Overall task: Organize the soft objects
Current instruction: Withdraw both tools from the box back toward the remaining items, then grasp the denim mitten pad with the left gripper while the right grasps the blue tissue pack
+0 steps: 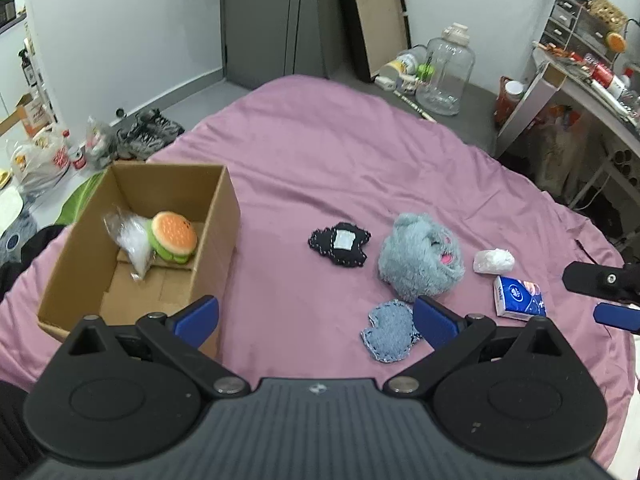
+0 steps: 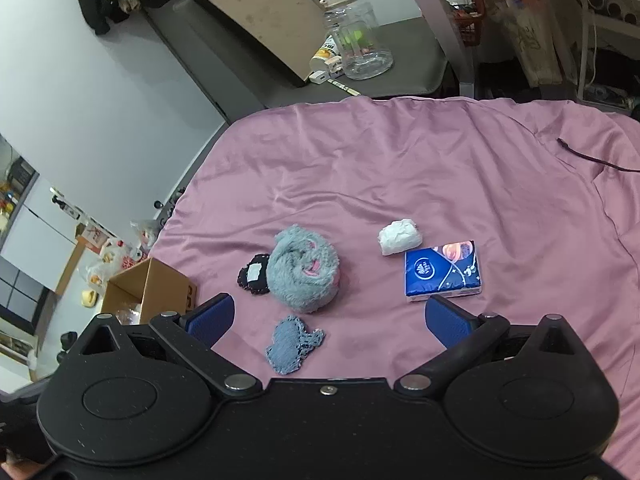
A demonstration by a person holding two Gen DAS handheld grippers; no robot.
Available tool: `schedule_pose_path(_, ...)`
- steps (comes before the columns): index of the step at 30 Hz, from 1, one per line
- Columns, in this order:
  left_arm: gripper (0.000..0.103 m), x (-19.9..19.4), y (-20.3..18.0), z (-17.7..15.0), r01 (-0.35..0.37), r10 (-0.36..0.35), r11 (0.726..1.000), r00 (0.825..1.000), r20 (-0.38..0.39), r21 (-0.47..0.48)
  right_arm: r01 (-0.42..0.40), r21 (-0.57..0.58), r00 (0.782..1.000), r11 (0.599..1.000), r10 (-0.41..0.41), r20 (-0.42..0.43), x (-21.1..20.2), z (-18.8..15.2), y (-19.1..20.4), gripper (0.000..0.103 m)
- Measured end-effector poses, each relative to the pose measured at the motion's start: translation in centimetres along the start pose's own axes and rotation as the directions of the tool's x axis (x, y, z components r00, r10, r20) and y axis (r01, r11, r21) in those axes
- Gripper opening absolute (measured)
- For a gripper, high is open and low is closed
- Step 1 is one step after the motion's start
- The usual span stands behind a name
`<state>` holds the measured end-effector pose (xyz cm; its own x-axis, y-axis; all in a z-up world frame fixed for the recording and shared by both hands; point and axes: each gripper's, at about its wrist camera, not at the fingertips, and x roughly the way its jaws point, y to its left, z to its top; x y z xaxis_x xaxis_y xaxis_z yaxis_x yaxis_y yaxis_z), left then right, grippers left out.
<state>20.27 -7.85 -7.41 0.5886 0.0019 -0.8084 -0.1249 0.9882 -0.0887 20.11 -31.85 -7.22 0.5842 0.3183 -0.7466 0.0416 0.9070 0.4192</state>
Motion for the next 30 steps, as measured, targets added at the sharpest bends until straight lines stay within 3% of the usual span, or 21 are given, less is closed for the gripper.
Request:
schedule_pose_path(4,0.102,1.4,-1.1,-0.3,-0.002,0.002,1.0,1.0,-0.029,0.006,0.055,0.006,0.998,0.998,-0.055,-0.014,1.3,0.2,-1.3,0.103)
schedule_pose_path(30,0.1,9.9,-5.2,-2.1,0.018,-0.02,1.0,0.989,-0.148,-0.018,0.152,0.016,0.983,0.988,-0.15,-0.105,7.5,1.3,-5.8,0.102)
